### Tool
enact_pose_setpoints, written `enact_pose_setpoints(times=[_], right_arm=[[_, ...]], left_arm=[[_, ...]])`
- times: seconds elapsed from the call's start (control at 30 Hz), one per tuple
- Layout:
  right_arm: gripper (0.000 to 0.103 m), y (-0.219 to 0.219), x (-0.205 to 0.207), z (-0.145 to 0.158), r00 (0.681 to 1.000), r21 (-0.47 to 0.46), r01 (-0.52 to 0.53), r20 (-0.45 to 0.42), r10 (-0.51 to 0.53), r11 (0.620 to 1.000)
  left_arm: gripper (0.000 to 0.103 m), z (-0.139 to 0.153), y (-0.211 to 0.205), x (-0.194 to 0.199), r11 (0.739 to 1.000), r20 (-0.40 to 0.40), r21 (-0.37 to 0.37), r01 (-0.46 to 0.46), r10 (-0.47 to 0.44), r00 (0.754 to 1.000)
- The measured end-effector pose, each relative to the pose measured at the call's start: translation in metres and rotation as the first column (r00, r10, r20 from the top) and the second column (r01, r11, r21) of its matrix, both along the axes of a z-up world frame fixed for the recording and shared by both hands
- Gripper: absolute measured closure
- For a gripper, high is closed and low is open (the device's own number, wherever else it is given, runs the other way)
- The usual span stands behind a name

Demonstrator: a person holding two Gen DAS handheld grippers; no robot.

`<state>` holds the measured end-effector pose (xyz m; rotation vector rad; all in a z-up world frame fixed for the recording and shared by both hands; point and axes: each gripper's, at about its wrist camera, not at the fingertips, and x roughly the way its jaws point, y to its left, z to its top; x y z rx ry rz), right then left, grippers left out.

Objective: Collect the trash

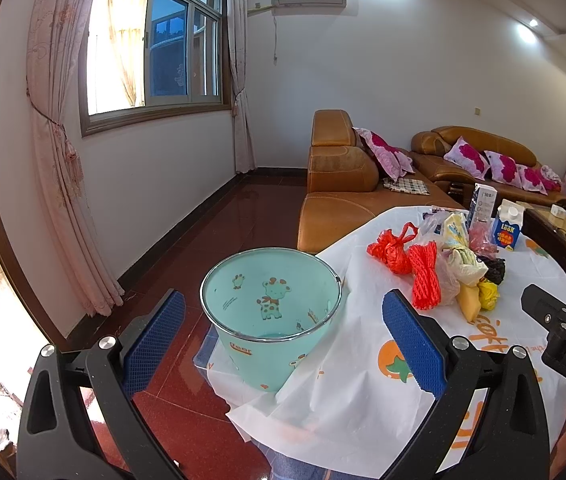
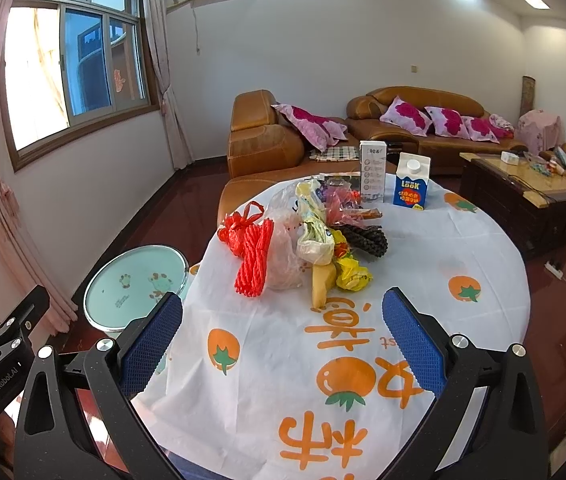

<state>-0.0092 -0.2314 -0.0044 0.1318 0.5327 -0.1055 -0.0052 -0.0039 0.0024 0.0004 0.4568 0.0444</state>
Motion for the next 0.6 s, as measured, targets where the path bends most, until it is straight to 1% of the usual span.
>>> enact_pose_setpoints(times=[0.6], right_arm=[[0.004, -0.004, 0.0007, -0.0038, 1.0, 0.016, 0.002, -0.003, -0.002, 1.0]], left_arm=[[0.006, -0.0046, -0.0042, 0.0007, 1.0, -0.027, 0.012, -0.002, 0.002, 1.0]])
